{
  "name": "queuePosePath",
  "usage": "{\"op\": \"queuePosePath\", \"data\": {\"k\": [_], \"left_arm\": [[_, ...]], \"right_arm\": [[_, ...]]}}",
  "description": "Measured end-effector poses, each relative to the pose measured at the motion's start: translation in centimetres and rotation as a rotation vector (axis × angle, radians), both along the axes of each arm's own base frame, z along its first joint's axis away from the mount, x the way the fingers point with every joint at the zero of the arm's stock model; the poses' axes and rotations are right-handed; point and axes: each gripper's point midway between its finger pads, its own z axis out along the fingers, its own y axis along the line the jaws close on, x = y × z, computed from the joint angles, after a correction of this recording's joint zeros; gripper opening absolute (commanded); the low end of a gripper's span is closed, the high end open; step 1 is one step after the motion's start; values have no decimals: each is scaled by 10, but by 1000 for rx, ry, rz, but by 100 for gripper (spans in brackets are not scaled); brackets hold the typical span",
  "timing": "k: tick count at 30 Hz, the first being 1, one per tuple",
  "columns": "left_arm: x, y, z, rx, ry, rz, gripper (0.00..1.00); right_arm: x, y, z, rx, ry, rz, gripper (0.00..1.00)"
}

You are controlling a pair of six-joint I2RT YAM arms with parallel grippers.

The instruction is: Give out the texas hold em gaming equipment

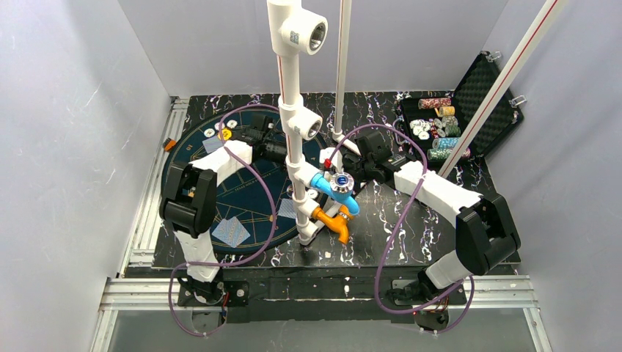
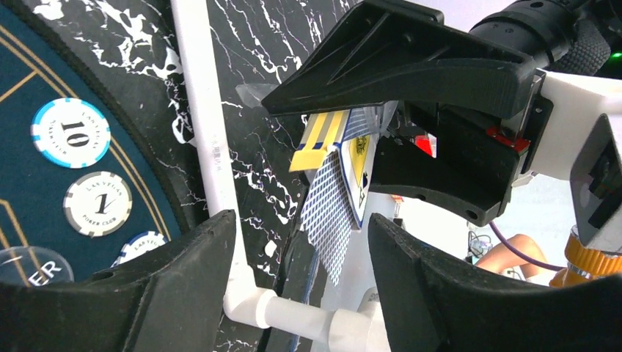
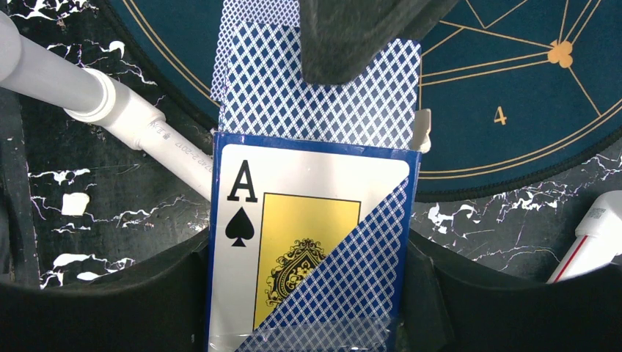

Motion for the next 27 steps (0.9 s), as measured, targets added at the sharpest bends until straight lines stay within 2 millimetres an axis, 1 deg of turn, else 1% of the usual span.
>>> {"op": "queuePosePath", "data": {"k": [2,8,11,14,17,19,21,23,24,25,27], "left_arm": [[-2,-4,1,-3,-3,-9,59],[-5,-15,3,-29,47,-23,38],[-4,-13,-3,-36,91,-10,34],[-4,-6,-6,-44,135,4,32],[2,1,-5,-56,145,24,34],[5,4,-5,-59,141,33,41],[7,7,-6,-61,135,40,50],[7,7,-6,-62,133,41,54],[7,6,-5,-63,130,39,53],[6,5,-5,-64,127,36,50],[4,3,-4,-65,122,28,39]], "right_arm": [[0,0,0,1,0,1,1],[0,1,1,4,-3,1,1],[0,1,1,6,-2,3,1],[0,1,1,3,-3,1,1],[1,0,1,3,-3,0,1],[1,1,1,3,-4,0,1],[1,1,2,5,-6,1,1],[1,1,2,6,-8,1,1],[1,1,3,8,-9,1,1],[1,1,3,8,-10,1,1],[2,1,3,10,-12,1,1]]}}
